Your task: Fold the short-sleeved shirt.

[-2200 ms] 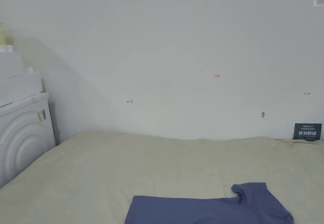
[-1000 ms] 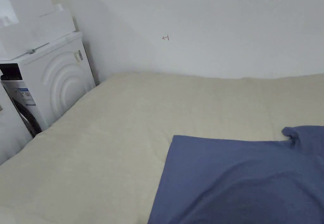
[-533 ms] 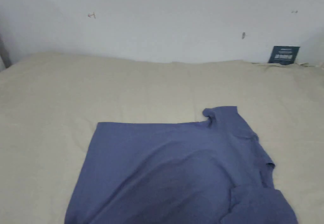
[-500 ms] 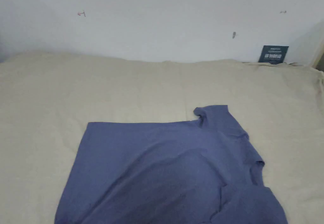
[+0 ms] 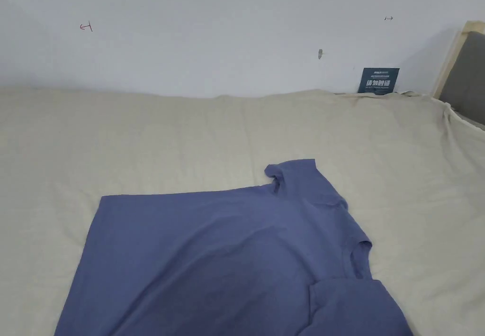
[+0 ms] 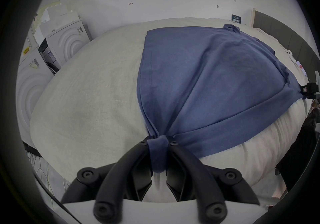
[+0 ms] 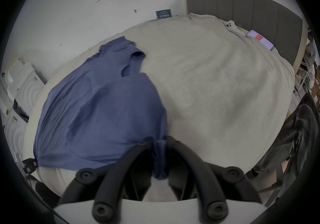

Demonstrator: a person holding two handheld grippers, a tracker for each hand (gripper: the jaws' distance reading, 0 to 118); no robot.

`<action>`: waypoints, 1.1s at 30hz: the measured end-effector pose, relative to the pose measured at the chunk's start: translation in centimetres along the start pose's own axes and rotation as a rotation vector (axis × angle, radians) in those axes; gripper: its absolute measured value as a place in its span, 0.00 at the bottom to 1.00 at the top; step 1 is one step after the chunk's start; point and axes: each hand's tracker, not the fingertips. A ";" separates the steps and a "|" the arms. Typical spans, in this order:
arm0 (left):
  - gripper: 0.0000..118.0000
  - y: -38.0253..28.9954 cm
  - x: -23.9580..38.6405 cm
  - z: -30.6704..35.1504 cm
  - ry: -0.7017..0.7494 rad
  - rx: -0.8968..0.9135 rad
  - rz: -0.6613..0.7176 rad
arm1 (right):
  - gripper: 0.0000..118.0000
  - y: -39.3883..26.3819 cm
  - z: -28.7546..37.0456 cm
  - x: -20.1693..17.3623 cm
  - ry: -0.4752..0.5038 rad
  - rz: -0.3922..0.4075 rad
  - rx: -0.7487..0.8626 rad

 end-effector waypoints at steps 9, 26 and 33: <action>0.10 2.4 -2.3 4.4 -0.063 0.117 0.146 | 0.06 1.0 3.7 -1.7 0.002 0.098 0.177; 0.10 22.5 -4.9 -5.5 -0.083 0.173 0.065 | 0.06 20.0 -4.9 -8.8 0.065 0.190 0.236; 0.09 26.5 -4.9 -12.4 -0.052 0.123 0.065 | 0.06 24.4 -11.8 -10.8 0.051 0.214 0.188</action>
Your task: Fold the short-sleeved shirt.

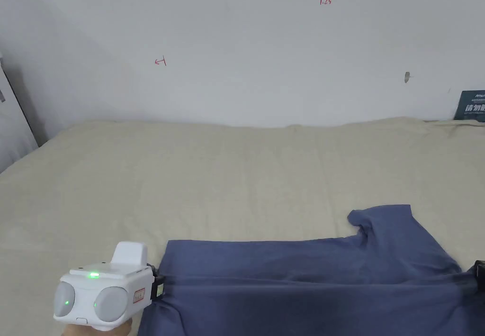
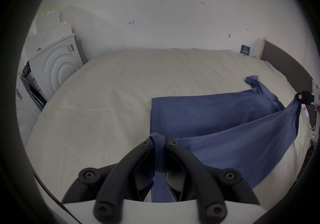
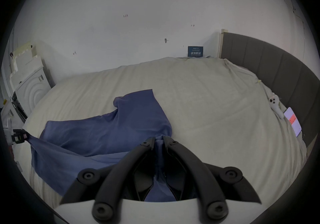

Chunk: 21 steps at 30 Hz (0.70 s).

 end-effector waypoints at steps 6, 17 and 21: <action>0.14 -1.4 -0.5 -3.9 0.018 -0.098 0.059 | 0.18 -1.3 -4.1 0.1 -0.023 0.047 -0.069; 0.65 -3.2 -5.7 18.8 -0.119 0.532 0.117 | 0.76 -1.9 17.0 2.1 0.094 0.030 0.385; 0.69 -5.8 -3.4 28.6 -0.117 0.673 0.164 | 0.78 -5.0 25.1 0.8 0.163 -0.088 0.474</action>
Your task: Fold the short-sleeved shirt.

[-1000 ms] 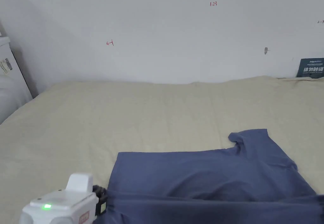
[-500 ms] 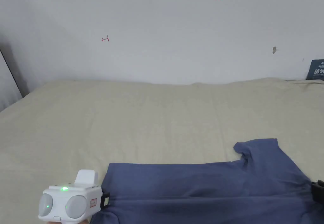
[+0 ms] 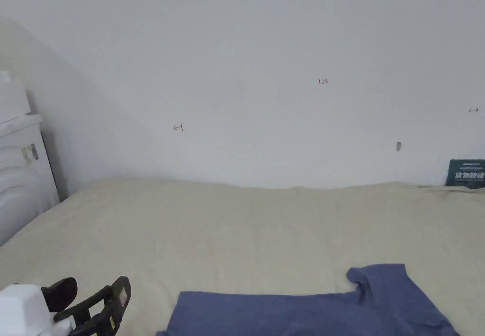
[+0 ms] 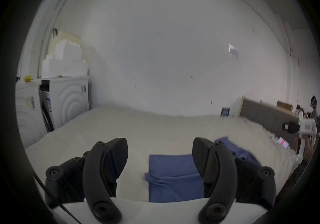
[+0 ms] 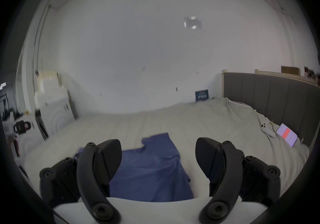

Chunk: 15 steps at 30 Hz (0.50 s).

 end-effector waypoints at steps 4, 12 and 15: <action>0.67 -0.4 3.2 6.0 -0.021 0.025 -0.034 | 0.77 -1.5 5.2 -2.6 0.002 0.017 -0.029; 0.22 -4.8 7.9 12.1 0.003 -0.057 -0.116 | 0.25 -7.2 9.9 -8.3 0.029 0.170 -0.071; 0.03 -5.8 8.6 13.6 -0.013 -0.082 -0.074 | 0.13 -8.1 10.7 -9.2 0.042 0.086 -0.107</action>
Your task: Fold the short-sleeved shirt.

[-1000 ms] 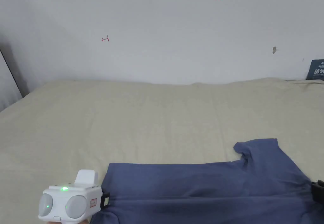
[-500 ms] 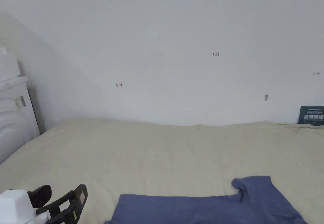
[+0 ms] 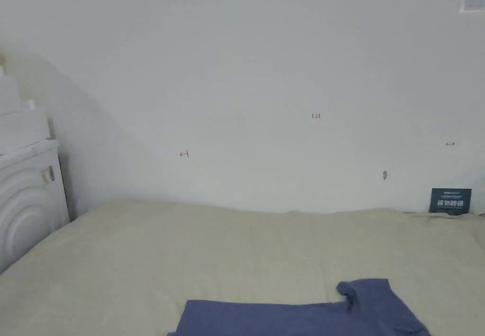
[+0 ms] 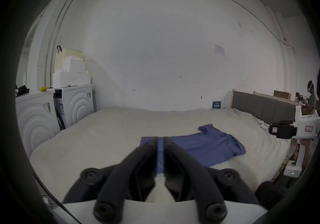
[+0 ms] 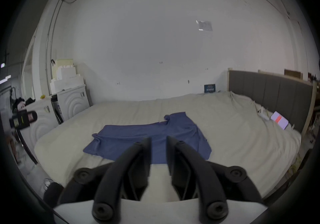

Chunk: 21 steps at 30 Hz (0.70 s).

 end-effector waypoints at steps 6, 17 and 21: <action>0.00 -1.6 1.0 1.6 0.014 -0.089 0.001 | 0.06 -0.6 1.6 -1.7 -0.028 -0.023 -0.022; 0.00 -1.5 1.8 1.1 0.021 -0.055 -0.046 | 0.06 -1.2 2.4 -2.1 -0.050 0.018 -0.092; 0.00 -1.7 1.7 0.9 0.028 -0.082 -0.081 | 0.06 -1.6 2.6 -2.3 -0.084 0.087 -0.069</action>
